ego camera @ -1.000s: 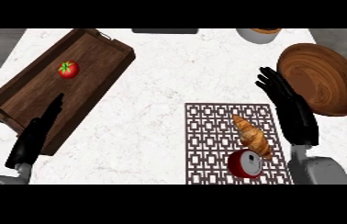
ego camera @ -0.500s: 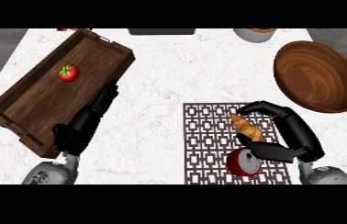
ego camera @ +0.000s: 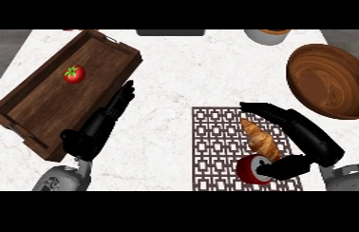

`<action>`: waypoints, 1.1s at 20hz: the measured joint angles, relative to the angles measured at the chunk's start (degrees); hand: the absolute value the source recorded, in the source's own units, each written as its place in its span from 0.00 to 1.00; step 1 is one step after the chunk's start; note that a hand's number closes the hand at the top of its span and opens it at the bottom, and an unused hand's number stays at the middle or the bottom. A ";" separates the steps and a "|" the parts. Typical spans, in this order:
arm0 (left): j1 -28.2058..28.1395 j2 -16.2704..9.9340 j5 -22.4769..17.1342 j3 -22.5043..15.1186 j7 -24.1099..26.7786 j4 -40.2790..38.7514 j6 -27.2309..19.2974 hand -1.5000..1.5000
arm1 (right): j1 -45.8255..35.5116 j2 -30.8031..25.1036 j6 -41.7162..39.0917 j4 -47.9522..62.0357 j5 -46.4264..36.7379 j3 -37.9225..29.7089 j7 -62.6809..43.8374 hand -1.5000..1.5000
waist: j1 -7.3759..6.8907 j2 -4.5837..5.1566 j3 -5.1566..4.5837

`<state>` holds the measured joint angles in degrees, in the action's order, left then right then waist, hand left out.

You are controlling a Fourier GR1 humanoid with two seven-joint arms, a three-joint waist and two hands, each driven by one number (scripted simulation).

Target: Pick the can from the placemat and place it in the bowl

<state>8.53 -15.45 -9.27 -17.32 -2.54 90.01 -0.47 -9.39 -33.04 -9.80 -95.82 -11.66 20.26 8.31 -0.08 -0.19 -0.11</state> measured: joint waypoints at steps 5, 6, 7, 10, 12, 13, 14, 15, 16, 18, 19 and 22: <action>-0.22 0.38 0.50 -0.61 -0.06 0.38 0.11 0.50 | -5.08 -7.93 -10.11 -3.50 -5.88 4.70 -10.44 0.00 | -0.61 -0.09 -0.17; 0.29 0.37 0.41 -0.50 -0.55 0.36 0.22 0.50 | -6.21 -9.26 -13.24 -4.14 -5.74 5.52 -12.64 0.00 | -0.61 -0.06 -0.18; 0.25 0.46 0.46 -0.50 -0.62 0.33 0.17 0.50 | -7.07 -10.46 -16.35 -5.07 -5.29 6.24 -14.83 0.00 | -0.56 -0.07 -0.19; 0.45 1.09 0.77 -0.67 -0.28 0.09 0.05 0.50 | -10.32 -11.59 -25.26 -7.43 -2.35 7.99 -22.91 0.00 | -0.53 -0.03 -0.19; 0.35 1.02 0.98 -0.41 0.00 -0.03 0.23 0.50 | -12.46 -11.04 -30.46 -8.95 0.80 8.38 -29.09 0.00 | -0.44 -0.01 -0.16; 0.56 1.20 0.93 -0.28 -0.20 -0.17 0.27 0.50 | -12.95 -10.27 -32.50 -10.12 2.47 8.86 -32.52 0.00 | -0.29 -0.02 -0.15; 0.22 1.21 0.90 -0.11 -0.05 -0.21 0.46 0.50 | -13.73 -9.99 -34.66 -10.51 4.23 8.52 -35.15 0.00 | -0.25 0.00 -0.12; 0.09 1.60 1.24 -0.36 -0.41 0.32 0.14 0.50 | -14.62 -8.77 -36.09 -10.50 5.69 8.82 -38.22 0.00 | -0.28 0.01 -0.10; 0.10 1.76 1.44 -0.19 -0.28 0.10 0.20 0.50 | -14.56 -8.20 -37.15 -11.58 7.37 8.74 -40.97 0.00 | -0.15 0.02 -0.08; -0.54 1.56 1.57 0.14 -0.54 1.03 0.48 0.50 | -15.67 -6.61 -38.54 -11.84 9.95 9.01 -45.68 0.00 | -0.20 0.02 -0.05; -0.36 1.91 1.74 0.15 -0.84 1.21 0.50 0.50 | -15.51 -5.59 -38.55 -12.38 10.38 9.44 -47.97 0.00 | -0.13 0.03 -0.03; -0.78 2.31 2.31 0.81 -0.56 0.81 0.82 0.50 | -13.82 -3.59 -38.43 -15.79 11.96 10.51 -53.69 0.00 | 0.08 0.05 0.02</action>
<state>7.75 -13.14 -6.96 -16.51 -3.10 90.82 0.35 -23.22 -36.63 -48.23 -111.61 0.30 30.77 -45.39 -0.01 -0.14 -0.09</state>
